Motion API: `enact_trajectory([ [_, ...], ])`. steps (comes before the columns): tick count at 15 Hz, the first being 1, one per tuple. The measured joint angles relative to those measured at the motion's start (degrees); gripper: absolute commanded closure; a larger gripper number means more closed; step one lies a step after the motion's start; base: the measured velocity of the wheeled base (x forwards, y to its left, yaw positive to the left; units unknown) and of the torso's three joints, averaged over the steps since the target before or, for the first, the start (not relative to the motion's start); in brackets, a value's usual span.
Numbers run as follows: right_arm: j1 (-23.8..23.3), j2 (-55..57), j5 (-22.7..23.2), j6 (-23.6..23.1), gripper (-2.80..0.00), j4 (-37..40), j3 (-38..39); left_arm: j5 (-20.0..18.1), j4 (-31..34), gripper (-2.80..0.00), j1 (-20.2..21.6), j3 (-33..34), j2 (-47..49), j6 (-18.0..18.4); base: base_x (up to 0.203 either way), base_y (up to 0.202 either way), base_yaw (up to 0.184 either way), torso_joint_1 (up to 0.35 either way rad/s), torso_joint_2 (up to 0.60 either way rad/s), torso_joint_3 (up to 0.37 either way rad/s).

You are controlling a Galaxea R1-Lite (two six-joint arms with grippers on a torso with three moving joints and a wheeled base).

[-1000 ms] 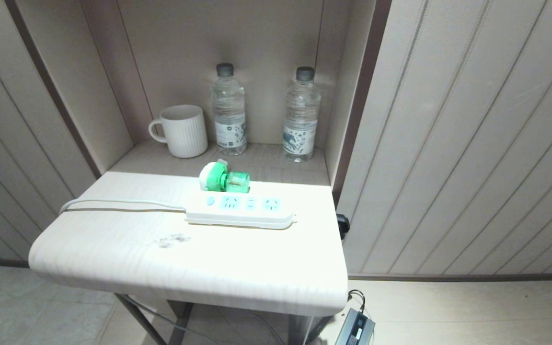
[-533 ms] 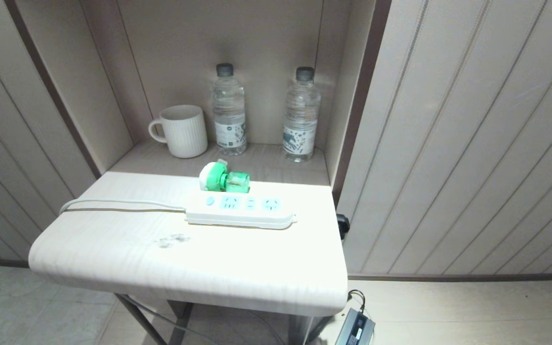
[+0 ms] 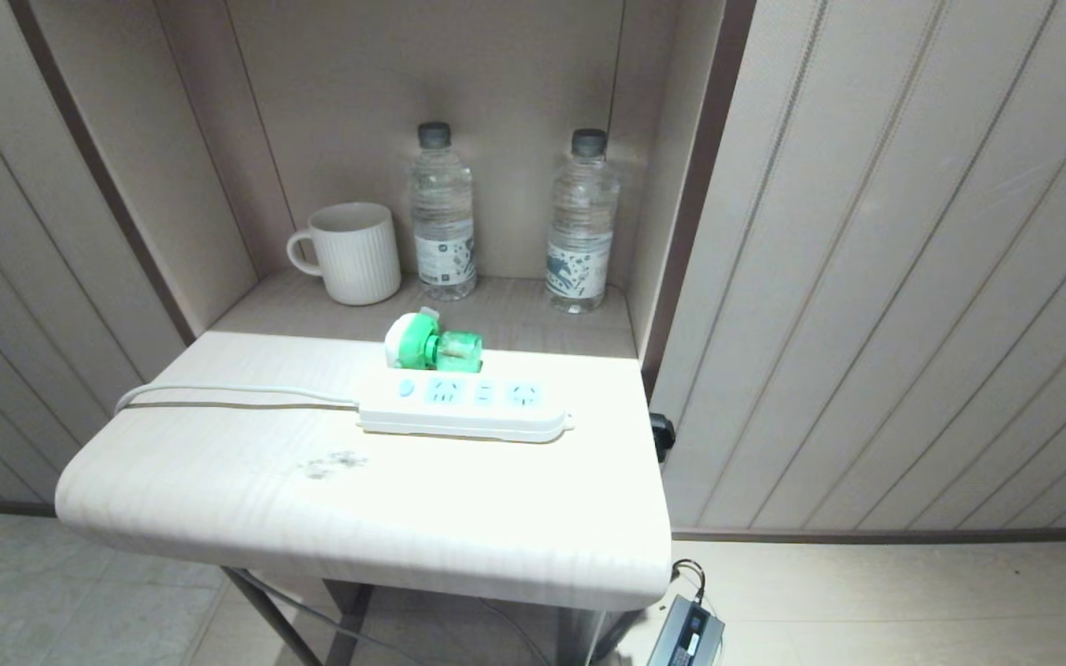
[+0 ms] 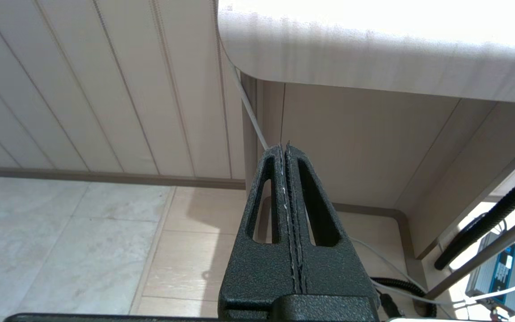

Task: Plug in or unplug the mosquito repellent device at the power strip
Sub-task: Pick up the mosquito repellent liquid

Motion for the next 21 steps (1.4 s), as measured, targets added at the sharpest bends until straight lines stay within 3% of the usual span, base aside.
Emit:
enact_trajectory([
  [7,-0.11,0.02,0.0,-0.05,0.0,-0.18,0.0,0.03,-0.07,0.0,0.05,0.13,-0.07,1.61,0.0,0.0,0.0,0.0,0.0,0.0],
  [9,-0.11,0.02,0.05,-0.24,0.0,-0.18,0.0,0.89,0.85,0.0,0.05,-3.89,0.31,3.26,0.0,0.0,0.0,0.0,0.0,0.0],
  [12,-0.05,0.02,0.07,-0.55,0.0,-0.19,-0.13,1.48,5.96,0.0,0.09,-21.14,6.58,2.96,0.0,0.0,0.0,0.0,0.0,0.0],
  [17,0.0,0.02,0.1,-0.6,0.0,-0.18,-0.18,-1.47,18.52,0.0,-1.21,-52.49,36.7,-5.53,0.0,0.0,0.0,0.0,0.0,0.0],
  [19,-0.06,0.02,0.11,-0.62,0.0,-0.18,-0.18,-2.45,26.4,0.0,-5.3,-66.43,50.52,-10.76,0.0,0.0,0.0,0.0,0.0,0.0],
  [21,-0.04,0.02,0.11,-0.61,0.0,-0.18,-0.18,-3.03,35.23,0.0,-12.21,-78.53,63.95,-16.95,0.0,0.0,0.0,0.0,0.0,0.0],
])
